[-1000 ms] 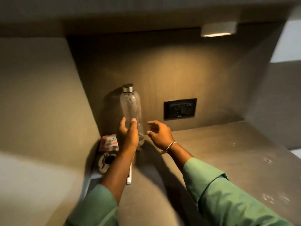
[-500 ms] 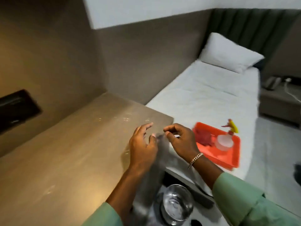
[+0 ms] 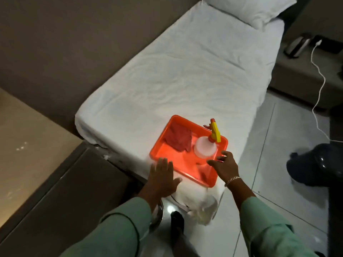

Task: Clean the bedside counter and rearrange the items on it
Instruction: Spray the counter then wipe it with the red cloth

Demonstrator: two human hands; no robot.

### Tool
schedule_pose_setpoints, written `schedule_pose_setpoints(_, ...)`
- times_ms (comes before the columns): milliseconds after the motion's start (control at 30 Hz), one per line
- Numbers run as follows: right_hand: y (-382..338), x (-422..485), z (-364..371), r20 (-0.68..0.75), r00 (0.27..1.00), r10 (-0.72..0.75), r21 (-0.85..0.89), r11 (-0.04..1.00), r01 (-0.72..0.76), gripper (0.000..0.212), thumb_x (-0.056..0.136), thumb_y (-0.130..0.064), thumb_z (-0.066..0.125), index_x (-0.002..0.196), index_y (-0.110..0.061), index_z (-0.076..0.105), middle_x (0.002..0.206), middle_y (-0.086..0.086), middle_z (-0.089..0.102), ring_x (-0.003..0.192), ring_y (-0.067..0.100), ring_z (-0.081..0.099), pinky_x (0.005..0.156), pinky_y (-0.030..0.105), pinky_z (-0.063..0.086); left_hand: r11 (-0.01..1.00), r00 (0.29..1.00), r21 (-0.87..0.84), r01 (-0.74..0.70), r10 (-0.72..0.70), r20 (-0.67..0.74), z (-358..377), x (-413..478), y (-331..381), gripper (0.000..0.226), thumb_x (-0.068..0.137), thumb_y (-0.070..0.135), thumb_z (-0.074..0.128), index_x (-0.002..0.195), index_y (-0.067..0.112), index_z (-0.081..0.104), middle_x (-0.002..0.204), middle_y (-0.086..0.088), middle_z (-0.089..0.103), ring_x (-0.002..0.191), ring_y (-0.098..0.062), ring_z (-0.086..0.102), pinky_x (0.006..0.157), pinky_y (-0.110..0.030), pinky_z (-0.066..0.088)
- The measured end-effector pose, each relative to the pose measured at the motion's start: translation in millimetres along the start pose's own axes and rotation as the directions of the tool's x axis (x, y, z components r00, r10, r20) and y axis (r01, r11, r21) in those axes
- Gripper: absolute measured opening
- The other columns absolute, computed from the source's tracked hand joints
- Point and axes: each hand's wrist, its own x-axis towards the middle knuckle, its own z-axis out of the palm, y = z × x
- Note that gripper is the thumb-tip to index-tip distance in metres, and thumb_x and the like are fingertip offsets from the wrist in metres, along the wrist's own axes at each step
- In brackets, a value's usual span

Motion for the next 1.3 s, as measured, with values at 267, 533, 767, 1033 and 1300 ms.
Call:
schedule_pose_setpoints(267, -40.1, 76.2, 23.4, -0.029, 0.958, -0.287, 0.029, 0.957, 0.287, 0.063, 0.079, -0.024, 0.075, 0.135, -0.017, 0.049, 0.123, 0.006, 0.065, 0.103, 0.019, 0.061, 0.088, 0.019, 0.039, 0.995, 0.995, 0.096, -0.037, 0.028, 0.098, 17.3, 13.9, -18.5, 0.087, 0.090, 0.045, 0.045, 0.150, 0.011, -0.007, 0.162, -0.013, -0.014, 0.149, -0.032, -0.011, 0.117, -0.059, 0.004)
schedule_pose_setpoints(533, -104.3, 29.0, 45.1, 0.108, 0.801, -0.589, 0.096, 0.808, 0.582, 0.051, 0.087, -0.008, 0.065, 0.135, -0.022, 0.054, 0.109, -0.007, 0.064, 0.095, 0.003, 0.060, 0.071, -0.009, 0.033, 0.955, 0.937, -0.297, 0.019, -0.120, -0.329, -58.2, -71.6, -27.9, 0.072, 0.094, 0.032, 0.044, 0.151, 0.010, 0.006, 0.162, -0.008, -0.002, 0.150, -0.024, -0.009, 0.121, -0.027, -0.007)
schedule_pose_setpoints(767, -207.1, -114.3, 92.3, 0.236, 0.422, -0.875, 0.573, 0.476, 0.667, 0.036, 0.089, -0.018, 0.063, 0.125, -0.020, 0.063, 0.107, -0.006, 0.075, 0.080, 0.016, 0.072, 0.048, 0.025, 0.053, 0.941, 0.412, -0.338, 0.011, -0.312, -0.856, -118.6, -234.9, -68.6, 0.052, 0.089, 0.017, 0.052, 0.141, 0.014, 0.043, 0.152, 0.004, 0.032, 0.149, -0.014, 0.014, 0.123, -0.035, 0.007)
schedule_pose_setpoints(1033, -263.4, -241.4, 149.9, 0.342, -0.012, -0.940, 0.534, 0.184, 0.825, 0.037, 0.089, -0.028, 0.061, 0.125, -0.021, 0.064, 0.107, -0.003, 0.074, 0.092, 0.006, 0.069, 0.082, 0.022, 0.056, 0.780, 0.241, -0.556, 0.287, -0.620, -0.746, -123.7, -318.4, -143.8, 0.056, 0.096, 0.028, 0.044, 0.148, 0.018, 0.028, 0.160, 0.000, 0.016, 0.149, -0.012, -0.005, 0.124, -0.039, -0.003)
schedule_pose_setpoints(1300, -255.7, -235.9, 146.1, 0.423, 0.017, -0.906, 0.390, 0.199, 0.899, 0.033, 0.090, -0.025, 0.061, 0.122, -0.028, 0.065, 0.100, -0.021, 0.068, 0.071, -0.015, 0.060, 0.069, 0.002, 0.043, 0.782, 0.311, -0.605, 0.149, -0.618, -0.722, -121.1, -301.2, -157.2, 0.056, 0.095, 0.032, 0.045, 0.148, 0.023, 0.028, 0.158, 0.009, 0.006, 0.149, -0.010, -0.002, 0.124, -0.038, -0.002)
